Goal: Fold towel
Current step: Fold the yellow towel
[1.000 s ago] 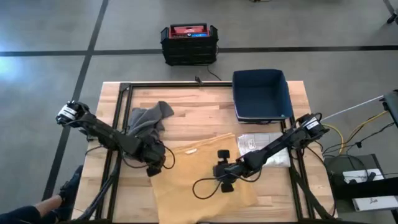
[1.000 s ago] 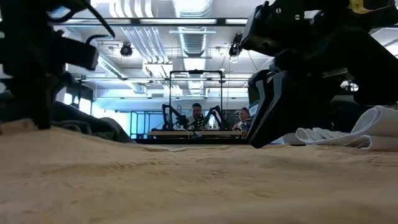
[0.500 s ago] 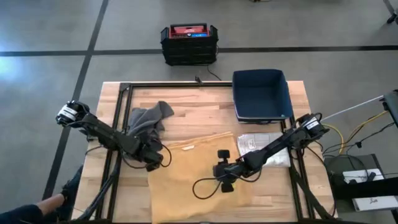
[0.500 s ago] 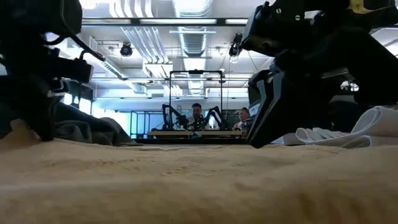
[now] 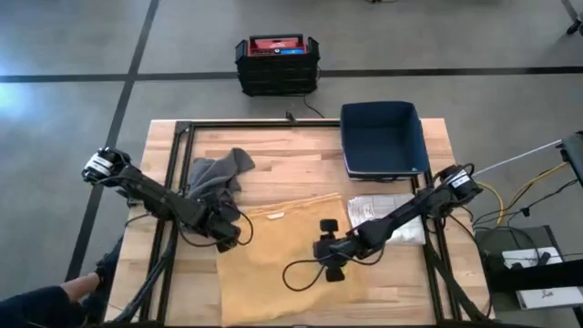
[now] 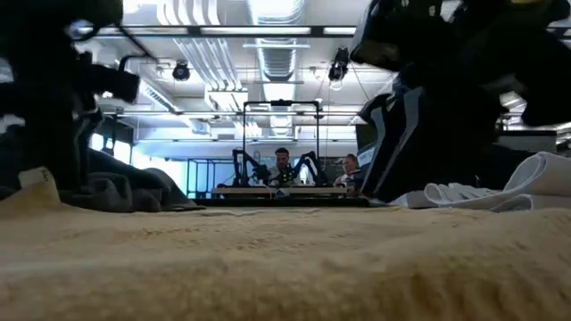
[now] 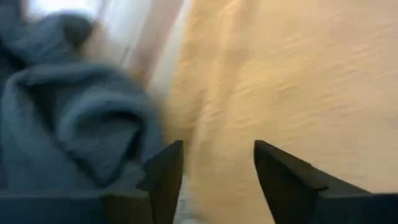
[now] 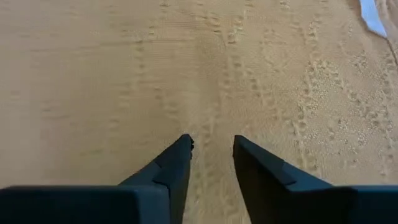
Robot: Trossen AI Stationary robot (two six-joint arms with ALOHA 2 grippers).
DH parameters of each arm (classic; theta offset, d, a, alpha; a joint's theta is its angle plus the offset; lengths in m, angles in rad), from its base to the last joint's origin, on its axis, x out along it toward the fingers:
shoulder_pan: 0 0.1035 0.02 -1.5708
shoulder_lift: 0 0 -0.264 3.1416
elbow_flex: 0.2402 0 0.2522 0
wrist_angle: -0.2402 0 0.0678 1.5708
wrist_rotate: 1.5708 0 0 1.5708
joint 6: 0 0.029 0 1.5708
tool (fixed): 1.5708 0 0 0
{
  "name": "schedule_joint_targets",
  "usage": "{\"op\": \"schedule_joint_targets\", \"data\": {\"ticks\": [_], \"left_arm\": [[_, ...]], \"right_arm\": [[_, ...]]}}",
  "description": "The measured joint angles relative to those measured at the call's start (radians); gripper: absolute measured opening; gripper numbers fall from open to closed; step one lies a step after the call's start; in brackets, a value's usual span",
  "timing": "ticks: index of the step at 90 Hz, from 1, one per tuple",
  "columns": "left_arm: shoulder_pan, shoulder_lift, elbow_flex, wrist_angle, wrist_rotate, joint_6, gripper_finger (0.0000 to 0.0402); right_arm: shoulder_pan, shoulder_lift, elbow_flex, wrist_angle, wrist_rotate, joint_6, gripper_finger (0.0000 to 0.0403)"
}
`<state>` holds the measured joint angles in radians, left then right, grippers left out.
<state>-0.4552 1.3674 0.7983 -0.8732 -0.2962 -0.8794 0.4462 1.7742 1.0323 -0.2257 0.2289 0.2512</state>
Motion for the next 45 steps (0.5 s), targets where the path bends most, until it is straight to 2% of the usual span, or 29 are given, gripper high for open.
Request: {"op": "schedule_joint_targets", "data": {"ticks": [10, 18, 31, 40, 45], "left_arm": [[-0.049, 0.0, 0.069, 0.073, 0.0, -0.008, 0.0191], [-0.114, 0.002, 0.093, 0.155, 0.0, -0.032, 0.0183], [-0.237, 0.041, 0.094, 0.29, 0.0, -0.109, 0.0161], [-0.301, 0.099, 0.092, 0.361, -0.002, -0.129, 0.0144], [-0.318, 0.136, 0.092, 0.388, -0.004, -0.111, 0.0135]], "right_arm": [[0.0, -0.064, 0.043, -0.119, -0.007, 0.0, 0.0139], [0.006, -0.112, 0.048, -0.201, -0.057, 0.021, 0.0149], [0.04, -0.147, 0.024, -0.225, -0.124, 0.075, 0.0161], [0.061, -0.132, 0.009, -0.226, -0.119, 0.073, 0.0166], [0.061, -0.118, 0.004, -0.224, -0.074, 0.035, 0.0168]]}}
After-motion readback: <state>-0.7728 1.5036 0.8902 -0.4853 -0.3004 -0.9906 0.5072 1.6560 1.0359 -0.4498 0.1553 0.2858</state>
